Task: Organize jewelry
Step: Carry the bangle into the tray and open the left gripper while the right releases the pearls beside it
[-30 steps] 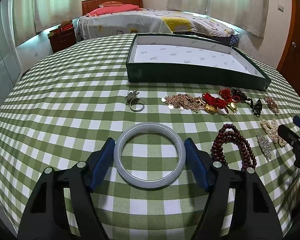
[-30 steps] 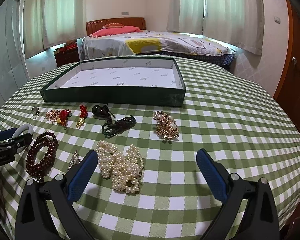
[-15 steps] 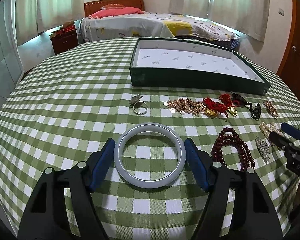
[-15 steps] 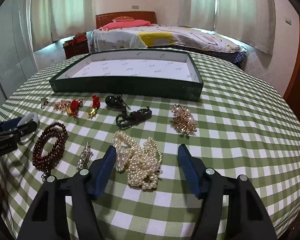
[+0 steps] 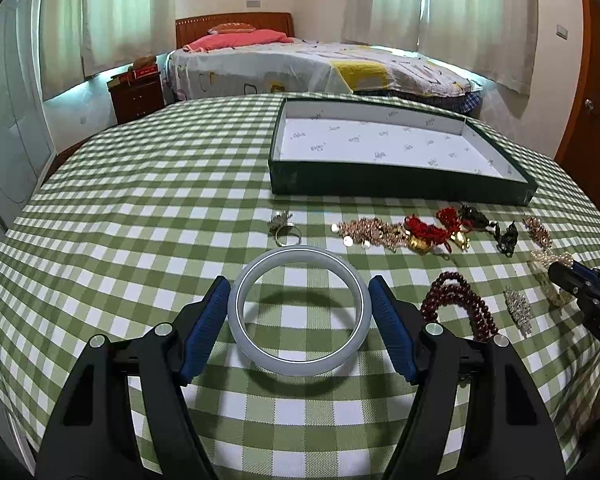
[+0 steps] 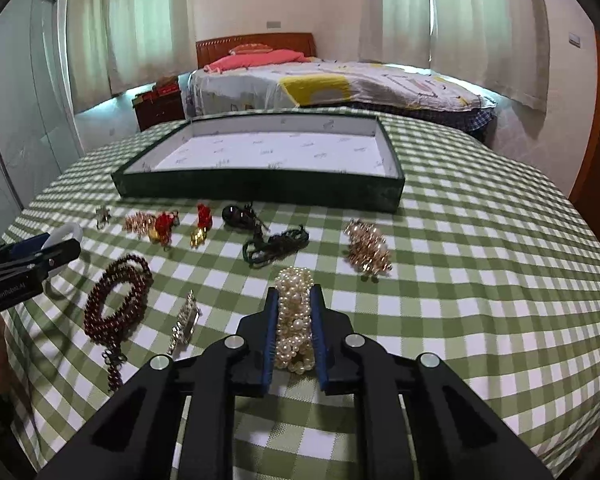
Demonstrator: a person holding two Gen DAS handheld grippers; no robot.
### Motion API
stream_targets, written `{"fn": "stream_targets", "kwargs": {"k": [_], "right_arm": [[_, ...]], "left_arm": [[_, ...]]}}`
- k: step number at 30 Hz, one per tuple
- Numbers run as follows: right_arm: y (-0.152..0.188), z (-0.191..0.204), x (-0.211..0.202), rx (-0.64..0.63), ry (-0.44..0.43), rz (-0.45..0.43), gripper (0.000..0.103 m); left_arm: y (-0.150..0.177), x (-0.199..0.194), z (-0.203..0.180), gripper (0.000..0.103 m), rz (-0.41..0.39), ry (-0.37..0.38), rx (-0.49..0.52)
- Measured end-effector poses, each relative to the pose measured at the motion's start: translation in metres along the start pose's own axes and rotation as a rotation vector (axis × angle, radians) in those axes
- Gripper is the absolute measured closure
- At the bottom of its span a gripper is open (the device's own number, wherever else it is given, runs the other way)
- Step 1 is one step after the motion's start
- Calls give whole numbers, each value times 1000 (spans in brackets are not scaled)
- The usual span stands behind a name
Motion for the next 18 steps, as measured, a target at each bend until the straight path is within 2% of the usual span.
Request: {"fn": "stream_targets", "kwargs": {"k": [11,18], "right_arm": [[-18,2,-26,5,-6,-85,87],[-49,-2,-38,17,-12,-151,87]], "left_arm": [[-18,-26,-2,34,-71,15,-1],[-48,-38,-11,34,-121,47,-5]]}}
Point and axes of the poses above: each gripper's, at about its wrist camera, not at the fingertips, and x roughly the way its jaws point, z to its left, y to its underside, the point moved 2 cm from there along x, roughly the way its jaws point, and after that the axes turned 13 degrees about z, right-handed, at the moved point
